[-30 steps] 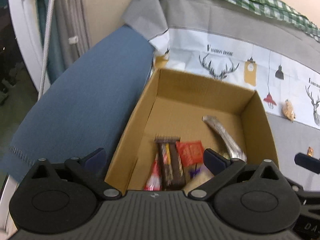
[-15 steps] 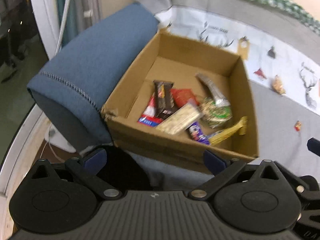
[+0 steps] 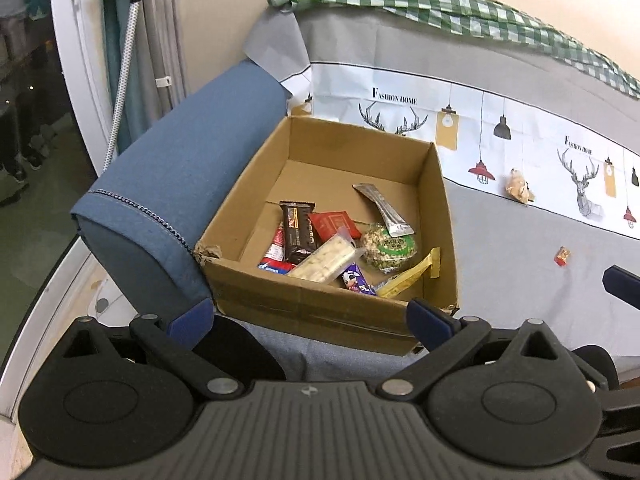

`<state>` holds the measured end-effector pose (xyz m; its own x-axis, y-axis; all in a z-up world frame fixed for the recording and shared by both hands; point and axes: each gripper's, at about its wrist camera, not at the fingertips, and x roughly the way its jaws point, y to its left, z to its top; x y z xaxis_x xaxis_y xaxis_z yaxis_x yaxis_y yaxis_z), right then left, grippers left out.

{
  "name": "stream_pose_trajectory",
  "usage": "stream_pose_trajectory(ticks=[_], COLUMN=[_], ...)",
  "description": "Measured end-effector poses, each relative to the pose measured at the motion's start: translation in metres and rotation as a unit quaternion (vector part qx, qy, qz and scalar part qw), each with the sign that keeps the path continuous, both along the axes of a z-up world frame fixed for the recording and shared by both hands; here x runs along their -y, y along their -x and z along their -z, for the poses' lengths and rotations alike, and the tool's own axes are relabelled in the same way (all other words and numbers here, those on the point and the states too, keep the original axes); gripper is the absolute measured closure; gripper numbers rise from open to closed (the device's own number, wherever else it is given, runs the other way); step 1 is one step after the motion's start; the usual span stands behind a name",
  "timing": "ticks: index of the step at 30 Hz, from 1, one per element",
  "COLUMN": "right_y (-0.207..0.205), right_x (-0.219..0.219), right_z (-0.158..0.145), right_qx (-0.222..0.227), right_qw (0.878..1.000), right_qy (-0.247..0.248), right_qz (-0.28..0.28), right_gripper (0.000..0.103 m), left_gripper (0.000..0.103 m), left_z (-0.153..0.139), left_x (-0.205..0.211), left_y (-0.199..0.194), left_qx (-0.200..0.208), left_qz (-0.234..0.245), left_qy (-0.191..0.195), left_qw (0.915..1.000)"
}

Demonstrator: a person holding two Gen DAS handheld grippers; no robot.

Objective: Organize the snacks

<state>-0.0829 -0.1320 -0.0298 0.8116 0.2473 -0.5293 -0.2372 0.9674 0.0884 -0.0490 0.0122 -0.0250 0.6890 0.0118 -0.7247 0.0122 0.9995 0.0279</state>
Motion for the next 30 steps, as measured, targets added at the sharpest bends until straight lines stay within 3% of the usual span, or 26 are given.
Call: stream_pose_trajectory(ticks=[12,30], right_y=[0.015,0.007], right_x=[0.001,0.000], right_z=[-0.011,-0.005], right_qx=[0.023,0.003], right_qw=[1.000,1.000], right_qy=[-0.005,-0.010], right_qz=[0.003,0.002], right_gripper=[0.001,0.001], left_gripper=[0.000,0.000], left_z=[-0.011,-0.005], left_x=[0.000,-0.001], left_y=[0.011,0.001], left_qx=[0.019,0.002], left_qz=[0.005,0.005], left_qy=[-0.005,-0.007], left_qw=[0.9998,1.0000])
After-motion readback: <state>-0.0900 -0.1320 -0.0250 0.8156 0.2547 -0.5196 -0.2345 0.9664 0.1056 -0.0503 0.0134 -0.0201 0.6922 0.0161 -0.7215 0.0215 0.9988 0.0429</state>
